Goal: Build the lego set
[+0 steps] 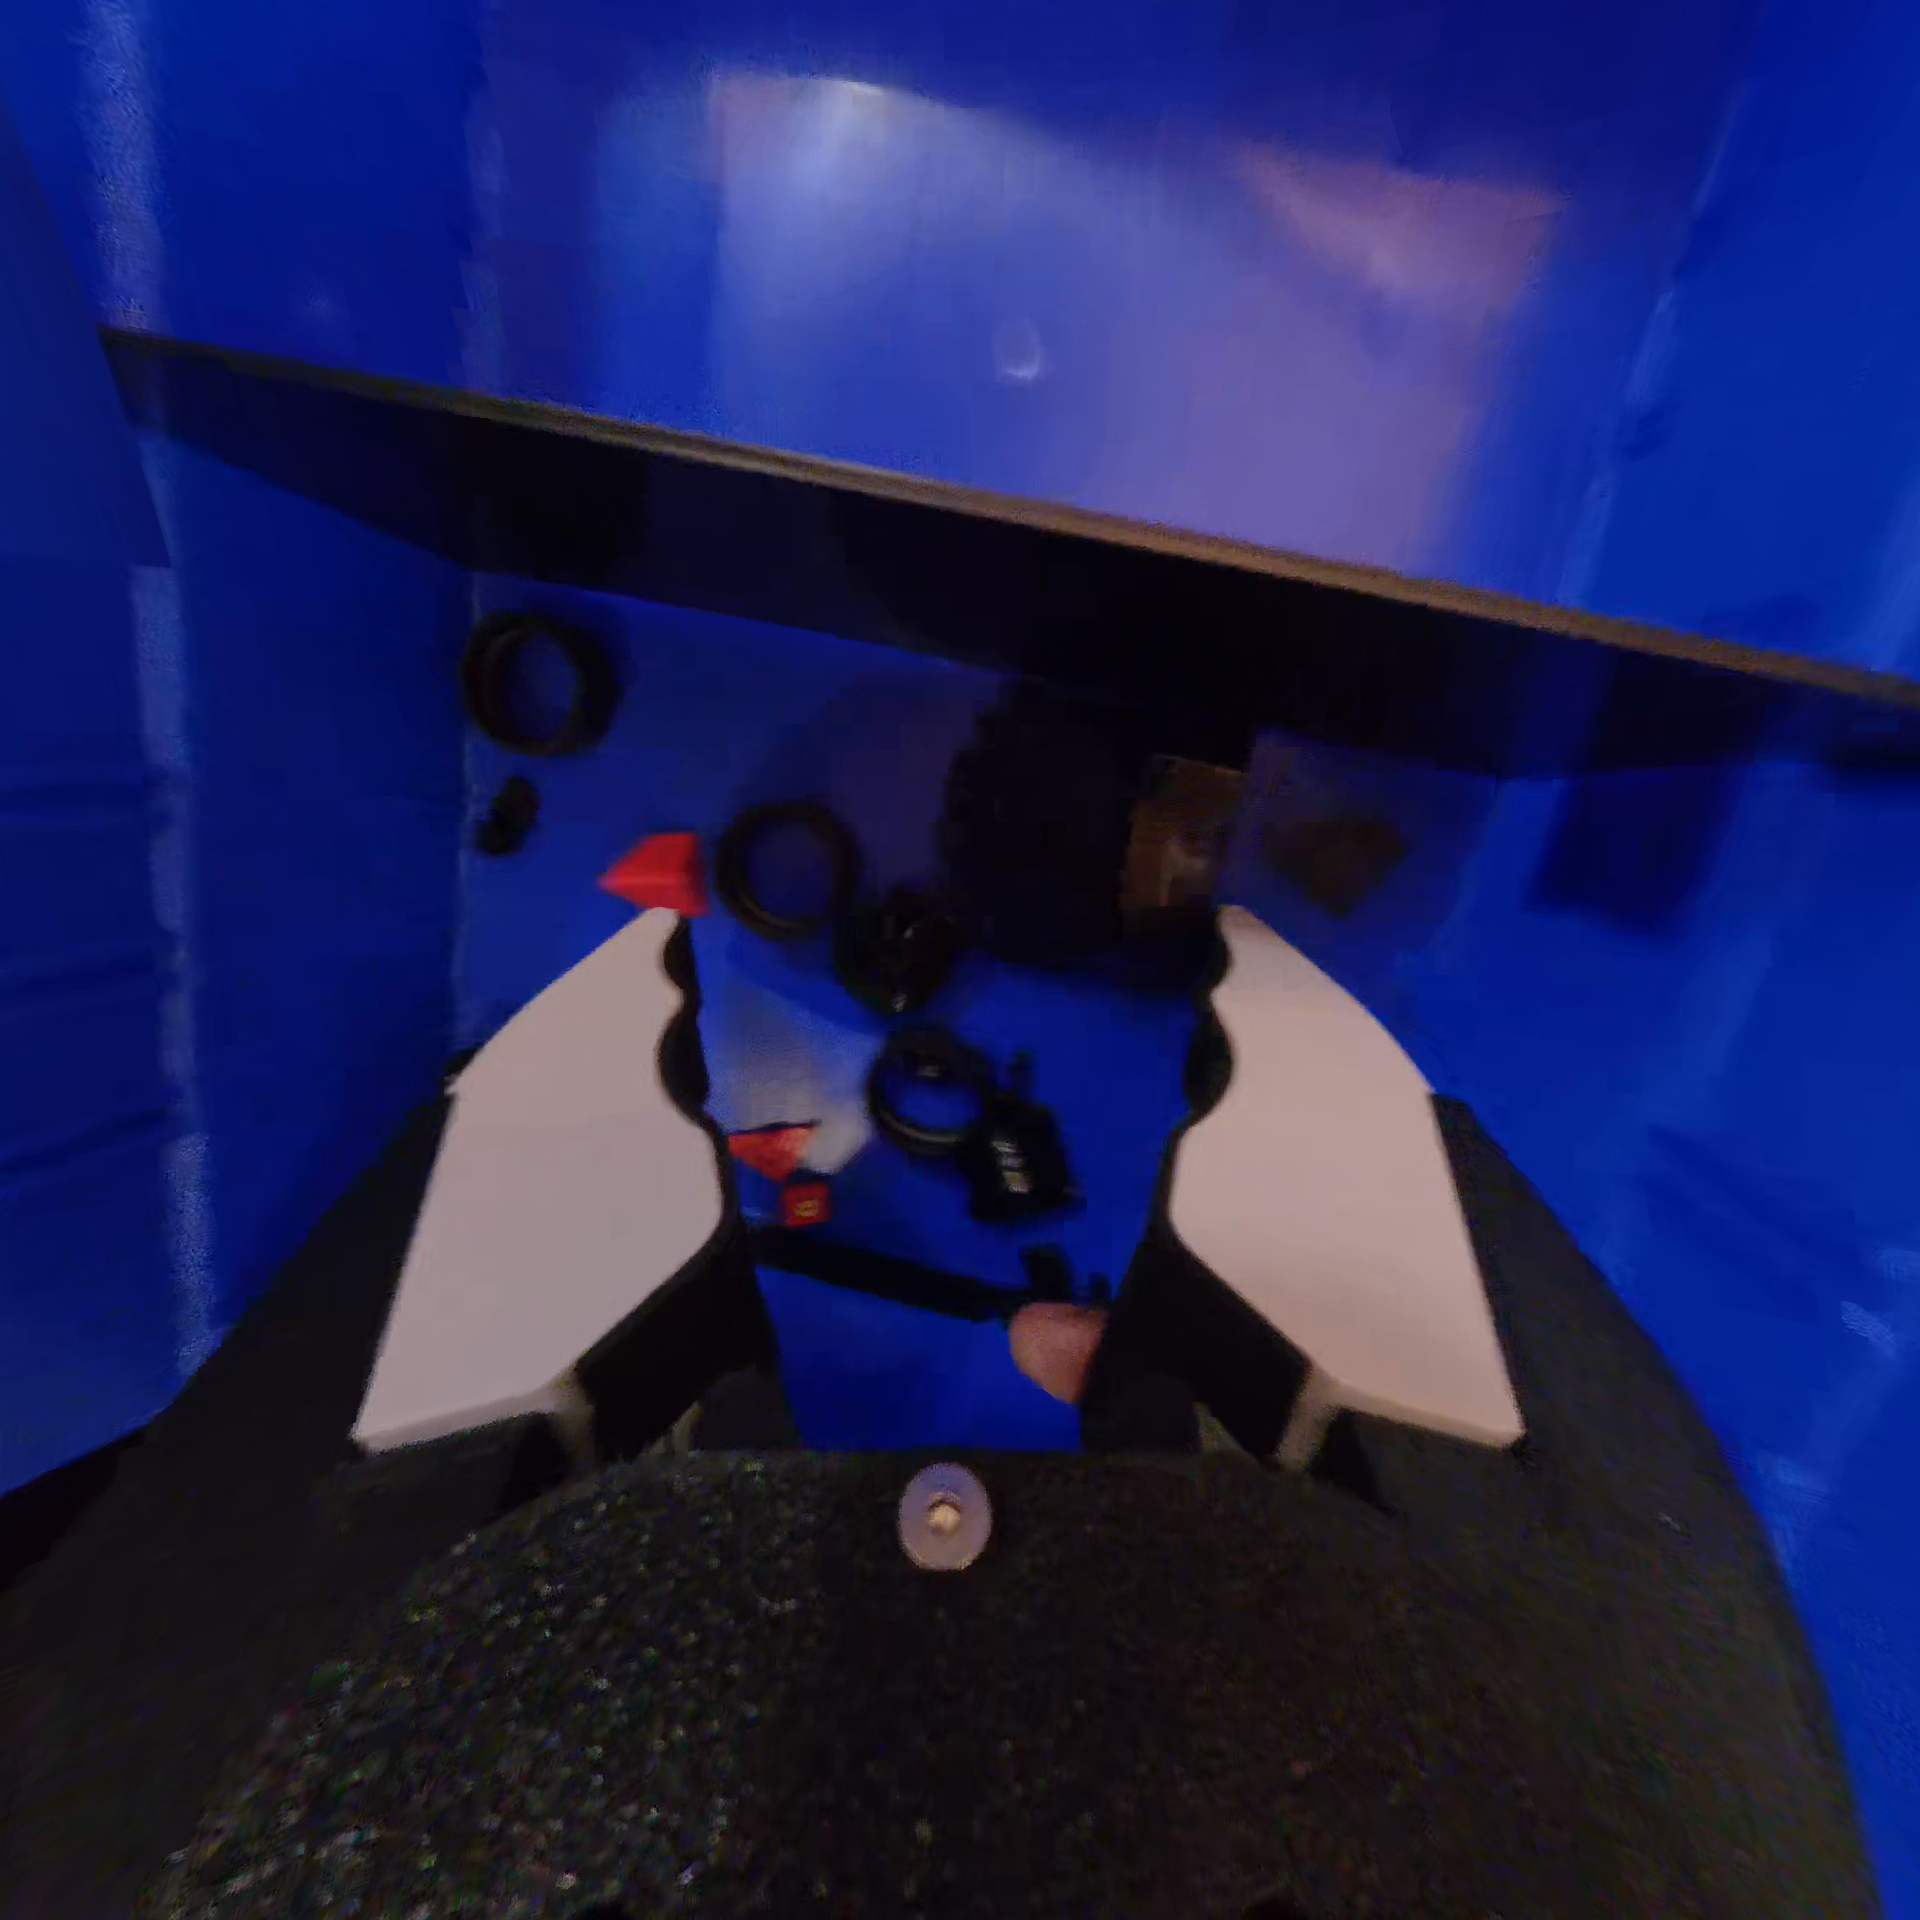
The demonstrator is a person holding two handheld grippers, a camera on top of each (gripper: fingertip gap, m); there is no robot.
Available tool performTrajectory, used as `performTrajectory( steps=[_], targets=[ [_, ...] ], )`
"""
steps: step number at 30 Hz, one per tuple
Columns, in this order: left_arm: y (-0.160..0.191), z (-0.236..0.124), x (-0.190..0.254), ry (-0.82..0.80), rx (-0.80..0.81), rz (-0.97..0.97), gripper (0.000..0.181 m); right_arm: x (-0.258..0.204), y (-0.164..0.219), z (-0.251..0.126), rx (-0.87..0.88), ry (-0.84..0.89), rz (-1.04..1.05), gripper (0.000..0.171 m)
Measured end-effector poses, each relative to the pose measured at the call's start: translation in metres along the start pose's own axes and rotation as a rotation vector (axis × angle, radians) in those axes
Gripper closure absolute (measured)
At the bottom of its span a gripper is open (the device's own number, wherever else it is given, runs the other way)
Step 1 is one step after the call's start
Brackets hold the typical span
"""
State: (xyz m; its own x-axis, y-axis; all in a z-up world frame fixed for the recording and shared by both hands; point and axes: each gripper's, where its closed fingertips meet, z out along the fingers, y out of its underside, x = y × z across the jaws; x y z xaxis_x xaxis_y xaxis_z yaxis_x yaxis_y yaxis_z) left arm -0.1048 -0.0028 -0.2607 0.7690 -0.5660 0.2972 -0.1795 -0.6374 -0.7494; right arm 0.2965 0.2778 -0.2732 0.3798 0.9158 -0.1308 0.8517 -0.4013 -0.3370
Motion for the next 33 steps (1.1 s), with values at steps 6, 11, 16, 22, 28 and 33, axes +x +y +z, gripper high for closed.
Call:
performTrajectory(
  steps=[6, 11, 16, 22, 28, 33],
  targets=[
    [0.0, 0.0, 0.0, -0.02, 0.002, 0.024, 0.178, -0.033, -0.003, -0.031, 0.136, -0.065, -0.112, 0.121],
    [0.0, 0.0, 0.0, -0.002, 0.001, 0.004, 0.178, 0.008, 0.026, -0.041, 0.088, 0.127, 0.045, 0.123],
    [0.0, 0.0, 0.0, -0.01, 0.002, 0.012, 0.178, 0.015, 0.039, -0.05, 0.04, 0.161, 0.059, 0.123],
    [0.0, 0.0, 0.0, -0.003, -0.001, 0.001, 0.178, 0.016, 0.055, -0.052, -0.05, 0.18, 0.144, 0.1],
    [0.0, 0.0, 0.0, 0.0, -0.001, -0.007, 0.179, -0.001, 0.022, -0.043, 0.051, 0.131, 0.02, 0.11],
    [0.0, 0.0, -0.001, 0.005, -0.002, -0.013, 0.179, -0.031, -0.018, -0.011, 0.076, 0.025, -0.073, 0.113]
  ],
)
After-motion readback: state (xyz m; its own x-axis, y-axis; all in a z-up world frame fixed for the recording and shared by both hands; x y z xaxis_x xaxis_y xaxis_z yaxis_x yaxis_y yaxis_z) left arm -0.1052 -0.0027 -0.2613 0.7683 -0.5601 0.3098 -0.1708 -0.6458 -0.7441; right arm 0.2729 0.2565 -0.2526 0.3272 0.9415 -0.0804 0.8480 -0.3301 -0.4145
